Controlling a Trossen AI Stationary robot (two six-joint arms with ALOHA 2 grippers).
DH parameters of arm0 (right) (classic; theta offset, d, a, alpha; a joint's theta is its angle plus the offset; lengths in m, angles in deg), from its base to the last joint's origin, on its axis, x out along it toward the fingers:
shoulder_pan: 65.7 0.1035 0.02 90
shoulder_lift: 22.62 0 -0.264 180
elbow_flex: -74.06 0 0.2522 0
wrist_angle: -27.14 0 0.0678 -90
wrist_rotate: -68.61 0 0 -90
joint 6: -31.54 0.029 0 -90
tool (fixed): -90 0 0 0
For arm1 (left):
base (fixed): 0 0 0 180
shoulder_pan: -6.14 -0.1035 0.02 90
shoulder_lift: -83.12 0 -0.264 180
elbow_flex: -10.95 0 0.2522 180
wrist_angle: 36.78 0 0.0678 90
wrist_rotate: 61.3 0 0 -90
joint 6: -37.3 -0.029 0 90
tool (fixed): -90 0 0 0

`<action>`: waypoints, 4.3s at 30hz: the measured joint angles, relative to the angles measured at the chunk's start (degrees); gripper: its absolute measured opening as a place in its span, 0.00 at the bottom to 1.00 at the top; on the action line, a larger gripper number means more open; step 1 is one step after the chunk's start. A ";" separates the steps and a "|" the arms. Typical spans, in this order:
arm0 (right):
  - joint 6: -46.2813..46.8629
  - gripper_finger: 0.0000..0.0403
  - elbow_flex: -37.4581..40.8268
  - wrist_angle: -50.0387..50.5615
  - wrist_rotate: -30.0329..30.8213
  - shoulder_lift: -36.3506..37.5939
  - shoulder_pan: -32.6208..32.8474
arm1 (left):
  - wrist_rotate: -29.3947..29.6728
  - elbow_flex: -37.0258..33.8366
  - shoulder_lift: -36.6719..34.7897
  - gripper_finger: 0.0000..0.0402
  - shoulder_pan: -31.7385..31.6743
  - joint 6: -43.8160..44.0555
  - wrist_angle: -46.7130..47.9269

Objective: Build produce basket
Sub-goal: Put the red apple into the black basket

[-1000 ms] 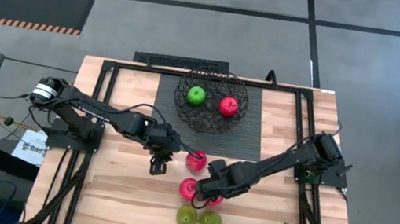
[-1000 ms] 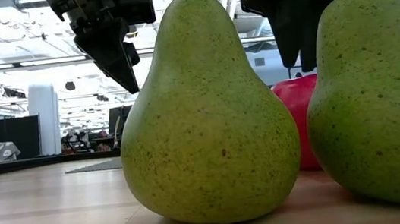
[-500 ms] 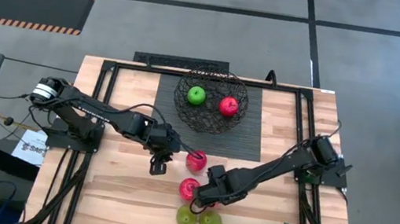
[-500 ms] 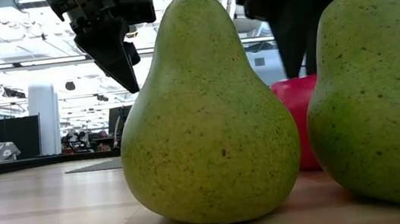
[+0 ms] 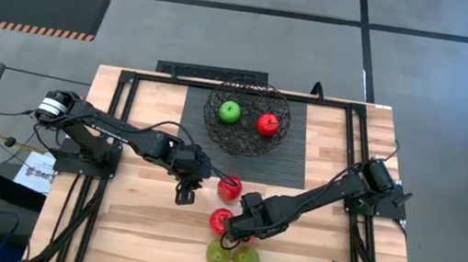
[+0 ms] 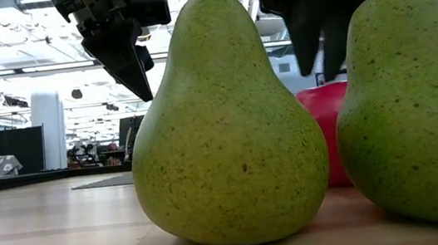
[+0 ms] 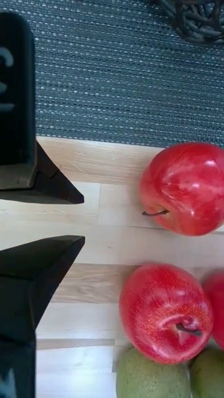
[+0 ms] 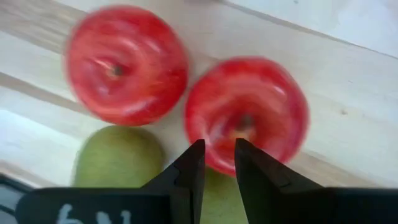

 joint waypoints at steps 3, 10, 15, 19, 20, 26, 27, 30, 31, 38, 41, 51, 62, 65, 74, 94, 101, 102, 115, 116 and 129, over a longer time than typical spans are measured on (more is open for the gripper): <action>0.12 0.27 -0.94 1.71 0.88 0.00 -0.02 | 0.00 0.00 0.00 0.19 0.00 0.00 0.01; 0.91 0.27 -1.25 4.98 1.07 0.02 0.00 | -0.04 0.00 0.00 0.19 0.00 -0.02 0.19; 1.67 0.27 -1.25 6.66 1.07 0.02 0.00 | -0.04 0.00 0.00 0.19 0.00 -0.02 0.19; 1.99 0.27 -1.25 5.63 2.29 0.02 -0.17 | -0.04 0.00 0.00 0.19 0.00 -0.19 0.18; 2.08 0.27 -1.25 5.19 2.67 0.02 -0.30 | -0.04 0.00 0.00 0.19 0.00 -0.24 0.19; 1.93 0.27 -1.29 5.04 3.82 0.02 -0.62 | -0.04 0.00 0.00 0.19 0.00 -0.26 0.17; 1.80 0.27 -1.29 5.04 3.82 0.02 -0.74 | -0.04 0.00 0.00 0.19 0.00 -0.26 0.17; 1.78 0.27 -1.29 5.45 3.82 0.02 -0.74 | -0.04 0.00 0.00 0.19 0.00 -0.26 0.17; 1.78 0.27 -1.29 5.53 3.83 0.02 -0.73 | -0.04 0.00 0.00 0.19 0.00 -0.26 0.17; 1.91 0.27 -1.29 5.14 3.82 0.02 -0.63 | -0.04 0.00 0.00 0.19 0.00 -0.26 0.17; 1.93 0.27 -1.29 5.09 3.82 0.02 -0.51 | -0.04 0.00 0.00 0.19 0.00 -0.26 0.17; 2.50 0.27 -1.28 3.70 3.75 -0.61 0.22 | -0.02 0.00 0.00 0.19 0.00 -0.26 0.16; 2.26 0.27 -1.29 5.11 3.93 -0.57 0.11 | -0.02 -0.02 0.00 0.19 0.00 -0.25 0.17; 2.24 0.26 -1.29 5.69 3.93 -0.57 0.11 | -0.02 -0.02 0.00 0.19 0.00 -0.26 0.17; 2.50 0.19 1.14 4.17 4.04 -0.42 0.42 | -0.02 -0.02 0.00 0.19 0.00 -0.20 0.38; -1.24 0.00 0.08 5.68 4.45 -0.31 0.50 | -0.03 -0.02 0.00 0.19 0.00 0.09 0.54; -2.95 0.00 -11.19 23.61 5.59 -0.33 0.55 | -0.04 -0.02 0.00 0.19 0.00 0.08 0.58; -2.92 0.00 -13.13 26.50 6.42 -0.33 0.55 | -0.04 -0.02 0.00 0.19 0.00 0.07 0.58; -14.58 0.00 -21.42 36.09 25.26 7.54 -3.48 | -1.53 -0.07 0.00 0.19 -0.01 0.10 1.50; -16.45 0.00 -21.27 35.92 26.29 8.47 -4.49 | -1.53 -0.07 0.00 0.19 -0.02 0.31 1.82; -45.92 0.00 -21.07 35.53 34.07 21.38 -23.32 | -1.02 -0.07 0.00 0.19 -1.24 9.09 -0.60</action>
